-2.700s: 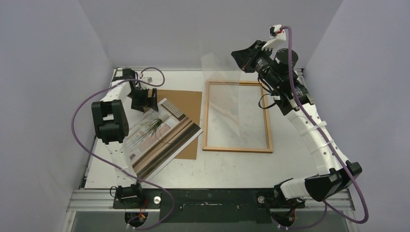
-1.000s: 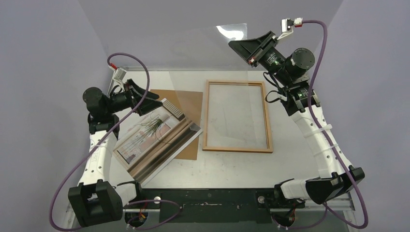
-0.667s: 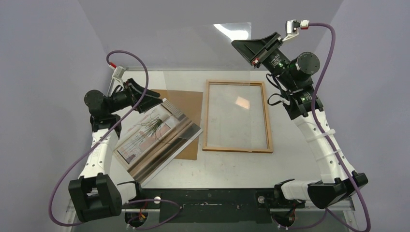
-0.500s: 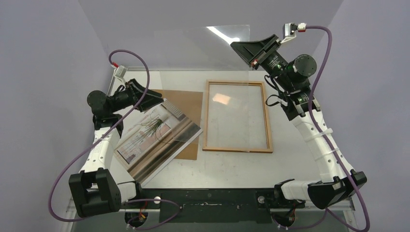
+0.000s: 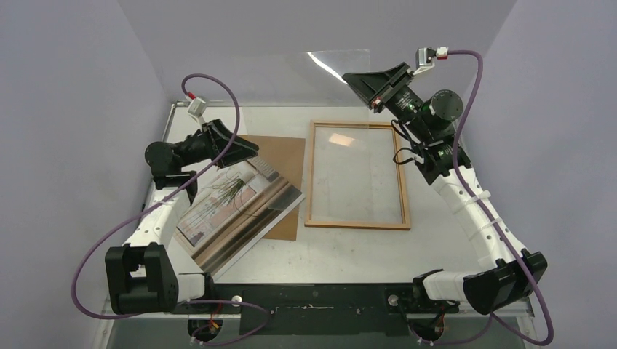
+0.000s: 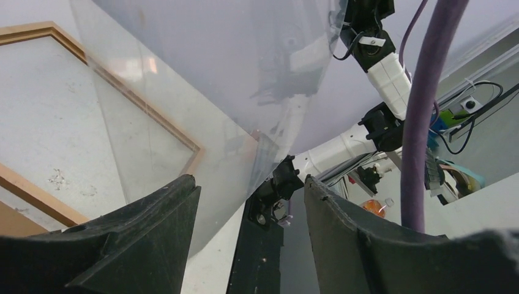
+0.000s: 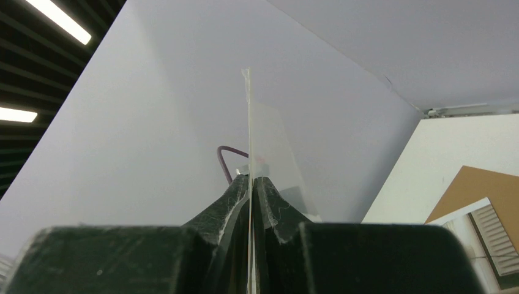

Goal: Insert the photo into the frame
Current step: Pick up the photo frame item at the center of the board.

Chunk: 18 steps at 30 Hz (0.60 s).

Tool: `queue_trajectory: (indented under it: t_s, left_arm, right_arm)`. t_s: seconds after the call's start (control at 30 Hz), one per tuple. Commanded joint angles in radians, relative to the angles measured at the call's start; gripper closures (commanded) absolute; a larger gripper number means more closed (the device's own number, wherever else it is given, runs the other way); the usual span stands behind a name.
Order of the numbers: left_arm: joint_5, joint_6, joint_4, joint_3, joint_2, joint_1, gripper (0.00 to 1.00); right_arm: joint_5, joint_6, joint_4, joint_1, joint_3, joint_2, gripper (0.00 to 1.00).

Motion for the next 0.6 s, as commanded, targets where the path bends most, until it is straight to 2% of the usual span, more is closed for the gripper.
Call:
queue_trajectory:
  t_s: [0.0,0.2,0.27,0.37,0.43,0.47,0.5,0.57]
  left_arm:
    - [-0.010,-0.008,0.080,-0.002,-0.001,-0.007,0.39]
    - [0.029,0.098,-0.030,0.009,-0.014,0.025,0.29]
    - [0.036,0.135,-0.077,0.016,-0.030,0.052,0.20]
    - [0.010,0.365,-0.340,0.051,-0.054,0.102,0.04]
    - [-0.026,0.548,-0.587,0.085,-0.063,0.115,0.03]
    - [-0.040,0.610,-0.651,0.096,-0.066,0.114,0.04]
    - [-0.047,0.638,-0.676,0.099,-0.066,0.107,0.04]
    - [-0.027,0.596,-0.611,0.083,-0.061,0.085,0.04]
  right_arm:
    - [0.018,0.035,0.101,0.003,-0.019,-0.035,0.95]
    - [0.018,0.020,0.074,0.004,0.003,-0.037,0.95]
    - [0.019,0.019,0.063,0.004,0.019,-0.036,0.95]
    - [0.015,0.031,0.064,0.004,0.037,-0.032,0.95]
    - [0.015,0.043,0.073,0.004,0.042,-0.032,0.95]
    - [0.014,0.048,0.077,0.006,0.045,-0.031,0.95]
    - [0.013,0.051,0.078,0.005,0.047,-0.031,0.95]
    - [0.014,0.054,0.079,0.006,0.047,-0.027,0.95]
